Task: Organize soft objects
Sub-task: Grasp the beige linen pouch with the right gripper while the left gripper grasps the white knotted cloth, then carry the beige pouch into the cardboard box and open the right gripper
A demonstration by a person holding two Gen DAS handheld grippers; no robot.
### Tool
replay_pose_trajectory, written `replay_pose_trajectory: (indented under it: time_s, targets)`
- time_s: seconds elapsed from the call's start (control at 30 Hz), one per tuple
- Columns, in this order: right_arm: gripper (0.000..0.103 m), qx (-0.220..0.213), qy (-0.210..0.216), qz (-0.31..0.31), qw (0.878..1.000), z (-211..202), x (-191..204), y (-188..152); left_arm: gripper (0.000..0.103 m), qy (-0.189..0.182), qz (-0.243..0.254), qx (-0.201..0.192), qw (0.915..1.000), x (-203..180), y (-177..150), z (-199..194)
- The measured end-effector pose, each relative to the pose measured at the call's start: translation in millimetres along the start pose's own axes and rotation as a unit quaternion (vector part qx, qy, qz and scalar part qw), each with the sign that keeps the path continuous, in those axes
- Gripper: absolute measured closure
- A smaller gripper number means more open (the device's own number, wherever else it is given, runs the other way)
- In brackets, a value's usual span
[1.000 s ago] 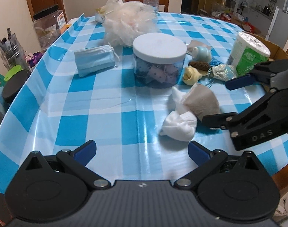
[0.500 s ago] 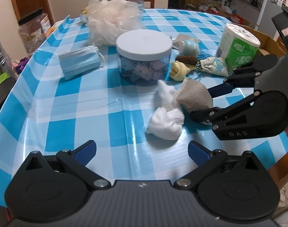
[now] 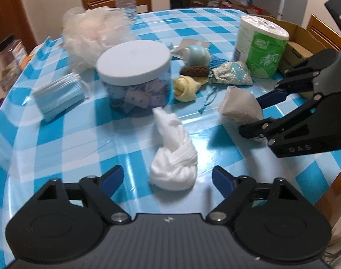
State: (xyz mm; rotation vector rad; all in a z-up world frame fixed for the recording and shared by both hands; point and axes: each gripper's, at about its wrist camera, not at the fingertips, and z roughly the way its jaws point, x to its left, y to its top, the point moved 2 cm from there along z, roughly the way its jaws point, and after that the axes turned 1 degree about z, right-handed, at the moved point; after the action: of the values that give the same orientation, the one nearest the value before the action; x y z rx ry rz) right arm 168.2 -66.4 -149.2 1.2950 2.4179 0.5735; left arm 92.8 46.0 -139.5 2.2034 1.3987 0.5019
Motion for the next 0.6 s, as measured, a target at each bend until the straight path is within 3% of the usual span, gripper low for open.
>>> replay_pose_trajectory:
  time_s: [0.1,0.43,0.6]
  targets:
    - [0.054,0.002,-0.005,0.011,1.000,-1.6,-7.6,-4.4,0.034,-0.005,0.012,0.002,0.9999,-3.8,2.3,7.3]
    - [0.045,0.002,-0.005,0.021,1.000,-1.5,-13.8,-5.8,0.045,-0.023,0.004,0.000,0.9997,-3.0,6.4,16.6]
    - [0.041,0.002,-0.004,0.010,1.000,1.8,-12.4,-3.1,0.056,-0.026,0.007,0.000,0.9996,-0.3,8.5,16.7]
